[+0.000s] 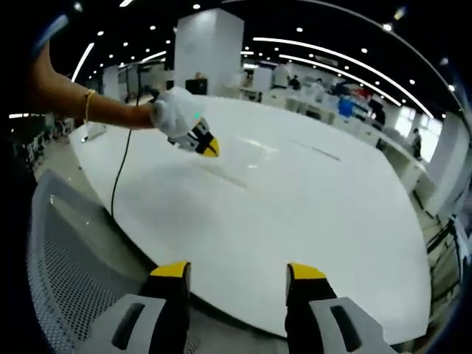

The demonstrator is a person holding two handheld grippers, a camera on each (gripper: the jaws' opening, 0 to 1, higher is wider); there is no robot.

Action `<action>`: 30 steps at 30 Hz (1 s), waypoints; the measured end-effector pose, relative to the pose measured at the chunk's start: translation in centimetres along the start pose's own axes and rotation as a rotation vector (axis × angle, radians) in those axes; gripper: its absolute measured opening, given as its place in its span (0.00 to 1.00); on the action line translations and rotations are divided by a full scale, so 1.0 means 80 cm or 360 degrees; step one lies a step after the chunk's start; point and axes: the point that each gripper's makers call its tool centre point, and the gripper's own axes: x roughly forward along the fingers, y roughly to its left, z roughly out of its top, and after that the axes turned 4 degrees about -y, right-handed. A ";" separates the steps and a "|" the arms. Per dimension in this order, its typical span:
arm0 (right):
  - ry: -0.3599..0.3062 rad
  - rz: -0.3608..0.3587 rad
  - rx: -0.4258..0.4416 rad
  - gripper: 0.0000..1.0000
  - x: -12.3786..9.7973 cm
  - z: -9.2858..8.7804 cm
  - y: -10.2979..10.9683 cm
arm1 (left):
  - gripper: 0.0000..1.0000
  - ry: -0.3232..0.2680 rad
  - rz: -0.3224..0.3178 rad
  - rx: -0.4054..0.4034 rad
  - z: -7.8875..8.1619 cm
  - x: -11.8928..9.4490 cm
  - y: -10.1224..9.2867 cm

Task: Open the resealable bag by pulling the two sides of the seal apart until the entire bag opening is separated and visibly accessible.

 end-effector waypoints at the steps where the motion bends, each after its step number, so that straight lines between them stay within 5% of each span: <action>1: 0.0003 0.0000 0.0008 0.50 0.000 0.000 0.000 | 0.00 -0.0017 0.0001 -0.0035 0.001 0.003 0.001; 10: 0.0005 -0.0033 0.0009 0.53 -0.003 -0.002 -0.003 | 0.00 0.0017 0.0000 -0.0136 -0.005 0.012 0.011; 14: 0.0006 -0.0037 0.0023 0.53 -0.002 -0.004 -0.004 | 0.00 -0.0062 0.0037 -0.0325 0.005 0.006 0.015; 18: 0.0024 -0.0041 0.0018 0.53 -0.001 -0.007 -0.005 | 0.00 -0.0042 0.0030 -0.0372 0.005 0.001 0.021; 30: 0.0006 -0.0028 0.0012 0.53 -0.001 -0.006 -0.004 | 0.16 -0.0172 0.0030 -0.0597 0.040 -0.023 0.026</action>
